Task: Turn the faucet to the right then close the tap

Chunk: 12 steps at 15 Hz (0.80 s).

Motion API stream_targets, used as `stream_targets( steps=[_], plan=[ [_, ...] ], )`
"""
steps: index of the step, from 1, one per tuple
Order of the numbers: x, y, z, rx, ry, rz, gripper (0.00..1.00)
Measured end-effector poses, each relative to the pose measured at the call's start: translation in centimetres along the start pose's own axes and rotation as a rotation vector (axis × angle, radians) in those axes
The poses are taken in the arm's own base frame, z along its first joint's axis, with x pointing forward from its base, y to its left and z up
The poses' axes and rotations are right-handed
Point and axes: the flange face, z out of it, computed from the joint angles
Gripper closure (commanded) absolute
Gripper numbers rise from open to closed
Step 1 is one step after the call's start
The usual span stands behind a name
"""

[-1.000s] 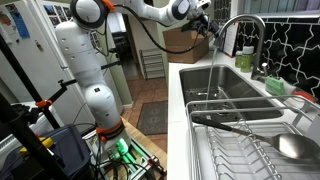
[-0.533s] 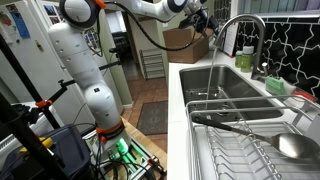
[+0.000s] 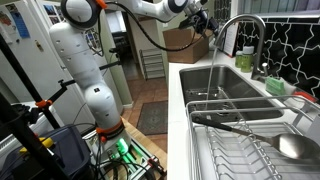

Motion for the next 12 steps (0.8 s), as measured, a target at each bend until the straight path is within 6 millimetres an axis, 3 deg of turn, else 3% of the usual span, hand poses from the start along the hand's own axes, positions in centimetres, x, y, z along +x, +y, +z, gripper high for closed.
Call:
stream_targets(
  steps=[2,9,10,12],
  plan=[
    [-0.6,2.5,1.0,0.020,-0.062,0.042,0.00],
    [-4.6,18.1,5.6,0.118,-0.128,0.247,0.00],
    [-4.8,19.1,5.9,0.112,-0.126,0.253,0.00],
    [-4.7,18.9,6.0,0.114,-0.127,0.249,0.00]
  ],
)
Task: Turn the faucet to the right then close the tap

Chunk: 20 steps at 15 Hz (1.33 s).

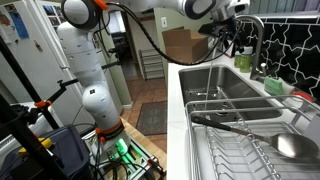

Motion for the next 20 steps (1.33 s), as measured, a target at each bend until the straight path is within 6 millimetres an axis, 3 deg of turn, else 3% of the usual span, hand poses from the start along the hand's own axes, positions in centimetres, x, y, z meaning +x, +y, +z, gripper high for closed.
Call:
stream_targets(
  steps=[5,8,12,20],
  plan=[
    [0.2,-1.0,-0.1,0.008,0.002,-0.011,0.00],
    [0.9,0.3,0.7,-0.013,-0.001,0.028,0.00],
    [3.2,2.6,4.4,0.003,0.006,0.022,0.00],
    [7.5,3.5,12.4,0.052,0.017,-0.164,0.00]
  ],
)
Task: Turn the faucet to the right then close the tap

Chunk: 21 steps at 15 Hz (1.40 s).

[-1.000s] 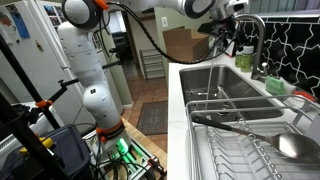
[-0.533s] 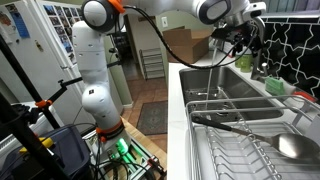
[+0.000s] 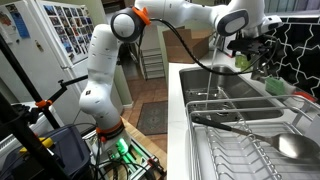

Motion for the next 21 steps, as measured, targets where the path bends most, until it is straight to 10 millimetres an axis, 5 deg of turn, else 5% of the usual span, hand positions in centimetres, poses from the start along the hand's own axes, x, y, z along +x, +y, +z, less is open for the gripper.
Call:
stream_targets(
  steps=[9,21],
  plan=[
    [2.3,-0.4,4.0,0.092,0.000,-0.042,0.00],
    [3.4,-1.8,5.1,0.194,-0.014,-0.029,0.00]
  ],
)
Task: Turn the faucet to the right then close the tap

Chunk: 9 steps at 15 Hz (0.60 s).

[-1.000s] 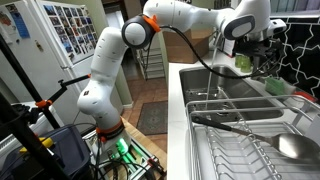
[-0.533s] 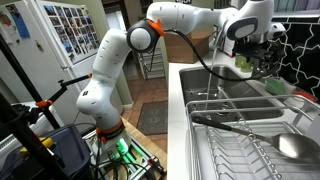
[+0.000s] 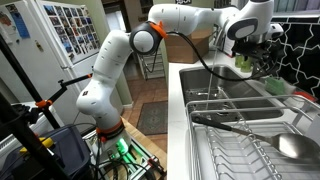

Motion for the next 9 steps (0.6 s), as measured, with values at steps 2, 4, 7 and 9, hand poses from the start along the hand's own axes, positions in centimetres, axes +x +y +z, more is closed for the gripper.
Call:
stream_targets(
  steps=[2,4,7,9],
  plan=[
    [0.25,-0.34,0.13,0.006,0.004,-0.005,0.00],
    [0.27,-0.32,0.18,0.007,0.004,-0.005,0.00],
    [0.31,-0.30,0.22,0.007,0.005,-0.006,0.00],
    [0.30,-0.28,0.21,0.007,0.002,-0.004,0.00]
  ],
)
